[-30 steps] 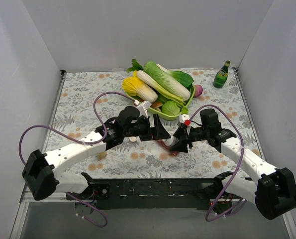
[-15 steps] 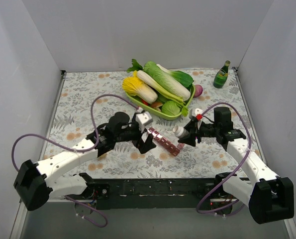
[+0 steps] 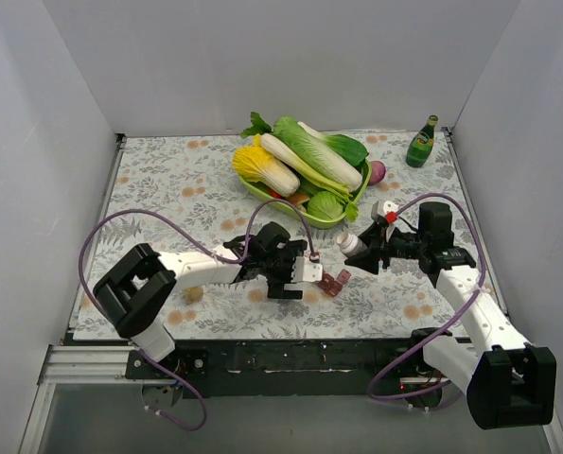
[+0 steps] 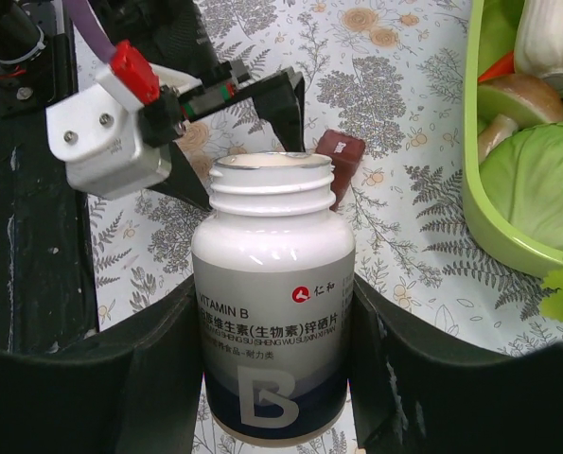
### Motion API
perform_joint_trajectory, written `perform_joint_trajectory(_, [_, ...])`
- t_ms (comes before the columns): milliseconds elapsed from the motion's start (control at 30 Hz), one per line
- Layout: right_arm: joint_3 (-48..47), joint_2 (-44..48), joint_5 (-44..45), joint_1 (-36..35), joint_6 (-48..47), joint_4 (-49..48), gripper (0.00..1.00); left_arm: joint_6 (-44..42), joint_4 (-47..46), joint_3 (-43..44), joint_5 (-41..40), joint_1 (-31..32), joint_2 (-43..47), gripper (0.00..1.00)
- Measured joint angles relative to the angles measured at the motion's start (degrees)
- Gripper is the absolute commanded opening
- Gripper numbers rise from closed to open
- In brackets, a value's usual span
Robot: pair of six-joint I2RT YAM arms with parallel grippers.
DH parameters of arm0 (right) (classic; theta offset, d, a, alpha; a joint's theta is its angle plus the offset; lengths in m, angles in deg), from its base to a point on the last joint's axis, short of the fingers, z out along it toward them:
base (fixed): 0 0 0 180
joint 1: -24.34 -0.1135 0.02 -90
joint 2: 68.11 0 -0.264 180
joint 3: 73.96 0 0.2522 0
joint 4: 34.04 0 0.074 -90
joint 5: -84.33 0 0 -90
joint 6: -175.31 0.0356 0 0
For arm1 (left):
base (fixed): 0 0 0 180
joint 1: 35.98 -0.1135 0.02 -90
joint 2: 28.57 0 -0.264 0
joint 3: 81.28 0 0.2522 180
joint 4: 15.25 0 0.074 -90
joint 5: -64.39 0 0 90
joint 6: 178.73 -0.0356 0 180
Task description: Sort the pills into containers
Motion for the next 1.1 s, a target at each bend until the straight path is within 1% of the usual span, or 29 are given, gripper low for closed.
perform_joint_trajectory(133, [0.0,0.39,-0.63,0.72,0.5,-0.22,0.07,-3.67,-2.8,2.12,-0.04,0.0,-3.67,0.98])
perform_joint_trajectory(267, [0.0,0.74,-1.31,1.14,0.9,-0.24,0.07,-5.4,-3.87,4.04,0.07,-0.07,-5.33,0.98])
perform_joint_trajectory(367, [0.0,0.79,-1.75,1.4,0.96,-0.26,0.07,-6.19,-3.72,6.82,0.55,-0.42,-7.74,0.92])
perform_joint_trajectory(400, [0.0,0.81,-1.86,1.53,0.98,-0.26,0.07,-6.27,-3.37,7.89,0.9,-0.52,-8.83,0.86])
perform_joint_trajectory(467, [0.0,1.01,-2.03,1.86,1.09,-0.26,0.07,-6.49,-2.27,9.94,1.57,-0.92,-11.04,0.79])
perform_joint_trajectory(500, [0.0,1.2,-2.12,2.05,1.11,-0.26,0.07,-6.56,-1.81,10.88,2.19,-1.16,-11.87,0.74])
perform_joint_trajectory(533, [0.0,1.4,-2.16,2.25,1.14,-0.26,0.07,-6.49,-1.51,11.52,2.62,-1.31,-12.37,0.68])
perform_joint_trajectory(600, [0.0,1.77,-2.45,2.64,1.16,-0.26,0.07,-6.05,-0.63,12.48,2.89,-1.51,-13.14,0.61])
perform_joint_trajectory(633, [0.0,1.84,-2.58,2.78,1.16,-0.26,0.07,-5.64,-0.22,12.55,2.93,-1.62,-13.22,0.55])
perform_joint_trajectory(733, [0.0,1.88,-2.91,3.06,1.22,-0.26,0.07,-3.98,0.68,12.55,2.62,-1.7,-13.22,0.49])
perform_joint_trajectory(767, [0.0,1.88,-2.99,3.15,1.27,-0.26,0.07,-3.32,0.9,12.5,2.71,-1.73,-13.22,0.45])
perform_joint_trajectory(933, [0.0,1.88,-3.1,3.41,1.33,-0.26,0.07,1.77,0.59,10.1,1.33,-1.73,-11.3,0.39])
perform_joint_trajectory(1033, [0.0,1.88,-3.06,3.43,0.92,-0.17,0.07,5.81,0.76,7.43,-0.42,-1.73,-8.63,0.37])
perform_joint_trajectory(1100, [0.0,1.86,-2.84,3.43,0.09,0.63,0.07,8.5,1.11,5.2,-1.92,-1.73,-6.34,0.39])
